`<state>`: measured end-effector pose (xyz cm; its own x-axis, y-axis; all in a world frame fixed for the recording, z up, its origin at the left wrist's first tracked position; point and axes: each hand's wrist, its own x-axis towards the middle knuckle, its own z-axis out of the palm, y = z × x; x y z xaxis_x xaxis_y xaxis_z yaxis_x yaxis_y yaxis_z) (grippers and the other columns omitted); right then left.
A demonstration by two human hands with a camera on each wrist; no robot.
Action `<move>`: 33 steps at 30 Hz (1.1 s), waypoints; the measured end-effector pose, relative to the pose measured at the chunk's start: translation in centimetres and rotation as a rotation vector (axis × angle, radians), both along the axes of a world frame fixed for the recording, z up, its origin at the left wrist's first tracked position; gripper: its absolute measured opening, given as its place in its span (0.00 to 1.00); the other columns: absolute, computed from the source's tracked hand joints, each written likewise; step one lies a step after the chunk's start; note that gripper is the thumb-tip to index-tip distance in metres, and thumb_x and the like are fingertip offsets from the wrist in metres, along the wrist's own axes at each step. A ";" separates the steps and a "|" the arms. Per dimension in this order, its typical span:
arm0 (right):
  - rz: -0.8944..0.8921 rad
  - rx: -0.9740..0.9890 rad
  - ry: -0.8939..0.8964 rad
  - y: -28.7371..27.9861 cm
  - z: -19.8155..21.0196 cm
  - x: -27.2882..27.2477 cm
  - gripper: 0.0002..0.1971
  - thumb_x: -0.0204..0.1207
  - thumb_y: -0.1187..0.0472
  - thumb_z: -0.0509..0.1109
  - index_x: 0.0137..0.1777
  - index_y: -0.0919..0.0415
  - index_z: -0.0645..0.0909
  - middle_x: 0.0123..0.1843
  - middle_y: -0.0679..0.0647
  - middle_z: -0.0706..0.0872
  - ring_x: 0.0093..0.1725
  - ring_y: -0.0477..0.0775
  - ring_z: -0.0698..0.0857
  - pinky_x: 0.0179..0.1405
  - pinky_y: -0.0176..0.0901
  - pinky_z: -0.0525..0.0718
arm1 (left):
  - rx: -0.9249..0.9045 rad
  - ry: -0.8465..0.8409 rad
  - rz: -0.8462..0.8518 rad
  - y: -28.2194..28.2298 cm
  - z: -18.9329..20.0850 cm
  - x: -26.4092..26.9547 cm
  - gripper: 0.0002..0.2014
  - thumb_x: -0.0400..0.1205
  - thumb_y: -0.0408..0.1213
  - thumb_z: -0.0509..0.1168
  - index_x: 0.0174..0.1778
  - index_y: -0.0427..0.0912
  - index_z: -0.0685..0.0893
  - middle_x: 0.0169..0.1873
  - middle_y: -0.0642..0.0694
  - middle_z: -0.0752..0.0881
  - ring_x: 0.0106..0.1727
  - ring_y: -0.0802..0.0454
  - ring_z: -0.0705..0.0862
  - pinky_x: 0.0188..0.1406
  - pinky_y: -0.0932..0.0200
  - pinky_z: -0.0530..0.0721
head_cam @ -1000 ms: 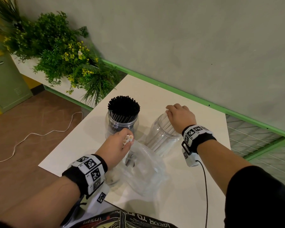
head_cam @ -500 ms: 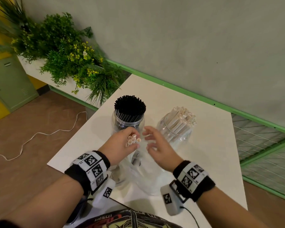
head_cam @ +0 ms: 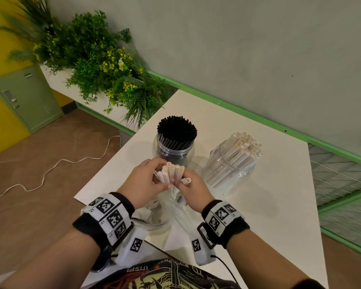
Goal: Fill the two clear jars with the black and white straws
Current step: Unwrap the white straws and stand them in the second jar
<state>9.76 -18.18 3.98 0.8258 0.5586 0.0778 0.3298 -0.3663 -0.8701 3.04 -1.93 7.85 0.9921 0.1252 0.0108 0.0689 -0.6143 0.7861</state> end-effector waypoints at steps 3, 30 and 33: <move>0.003 -0.016 0.126 -0.4 0.6 0.4 0.06 0.82 0.58 0.67 0.54 0.54 0.84 0.48 0.46 0.88 0.49 0.43 0.84 0.51 0.37 0.80 | -0.067 -0.020 0.003 0.2 0.0 -0.2 0.20 0.72 0.35 0.77 0.58 0.52 0.82 0.49 0.53 0.83 0.42 0.58 0.85 0.40 0.78 0.76; -0.125 0.200 0.260 -0.3 0.2 -0.5 0.16 0.70 0.57 0.76 0.54 0.63 0.82 0.47 0.58 0.89 0.49 0.53 0.87 0.52 0.48 0.85 | -0.125 -0.075 0.053 -1.3 -0.5 0.2 0.06 0.78 0.35 0.71 0.46 0.52 0.87 0.46 0.55 0.87 0.48 0.63 0.84 0.53 0.65 0.83; -0.177 0.309 0.242 -0.8 1.2 -0.1 0.11 0.74 0.69 0.73 0.55 0.65 0.79 0.44 0.52 0.87 0.46 0.45 0.86 0.45 0.36 0.83 | 0.034 -0.073 0.076 -0.8 -1.3 0.1 0.06 0.76 0.43 0.72 0.47 0.56 0.87 0.58 0.56 0.77 0.61 0.55 0.77 0.62 0.54 0.77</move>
<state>9.65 -19.00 5.14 0.9217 0.3878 0.0120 0.0585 -0.1085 -0.9924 3.15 -2.75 6.59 0.9761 0.1986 0.0883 0.0598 -0.6360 0.7693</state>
